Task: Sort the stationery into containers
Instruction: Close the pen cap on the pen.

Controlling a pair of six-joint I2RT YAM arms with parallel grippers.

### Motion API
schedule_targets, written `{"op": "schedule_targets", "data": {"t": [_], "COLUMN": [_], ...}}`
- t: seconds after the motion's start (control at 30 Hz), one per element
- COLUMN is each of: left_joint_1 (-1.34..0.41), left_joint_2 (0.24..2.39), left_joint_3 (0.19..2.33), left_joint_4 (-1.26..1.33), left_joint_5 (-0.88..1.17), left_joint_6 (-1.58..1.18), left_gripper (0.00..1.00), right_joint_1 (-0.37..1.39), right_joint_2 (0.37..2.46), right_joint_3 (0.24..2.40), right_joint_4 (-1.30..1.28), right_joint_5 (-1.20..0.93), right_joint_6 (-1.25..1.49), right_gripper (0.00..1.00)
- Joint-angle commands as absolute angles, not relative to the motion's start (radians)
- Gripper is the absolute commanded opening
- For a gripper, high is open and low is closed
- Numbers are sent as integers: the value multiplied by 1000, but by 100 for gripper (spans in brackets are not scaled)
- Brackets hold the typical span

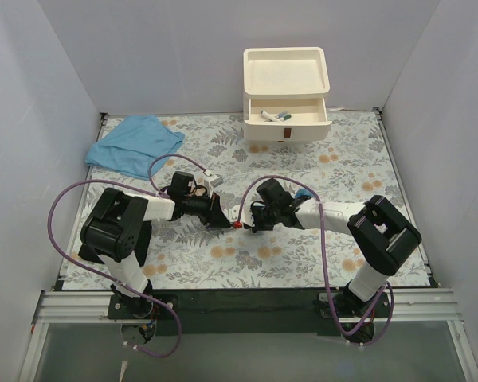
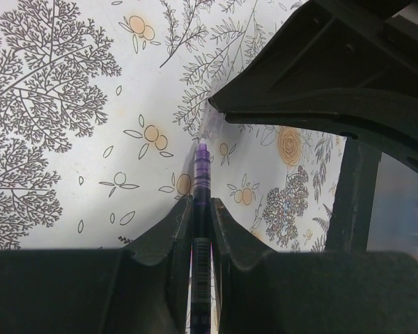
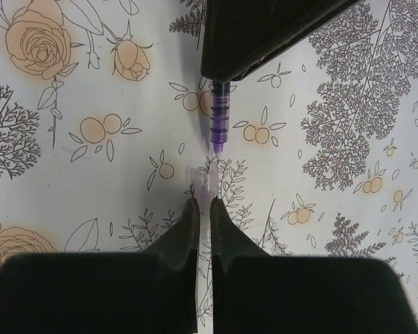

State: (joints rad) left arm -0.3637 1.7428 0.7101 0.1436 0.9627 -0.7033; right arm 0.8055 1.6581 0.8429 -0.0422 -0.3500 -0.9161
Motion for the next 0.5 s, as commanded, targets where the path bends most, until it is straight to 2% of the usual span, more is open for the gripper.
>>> {"op": "schedule_targets", "data": {"t": [0.0,0.47], "left_joint_1": [-373,-382], "left_joint_2": [1687,1703], "left_joint_3": [729,727], "left_joint_4": [166,183], "left_joint_5": [991,994], "left_joint_6": [-713,-716], "left_gripper": [0,0], "right_joint_1": [811,811], "right_joint_2": [1694,1707], "right_joint_3": [851,864], "right_joint_4": [-89,-91], "right_joint_5": [-341,-331], "right_joint_6": [-902,-891], "right_gripper": [1,1]}}
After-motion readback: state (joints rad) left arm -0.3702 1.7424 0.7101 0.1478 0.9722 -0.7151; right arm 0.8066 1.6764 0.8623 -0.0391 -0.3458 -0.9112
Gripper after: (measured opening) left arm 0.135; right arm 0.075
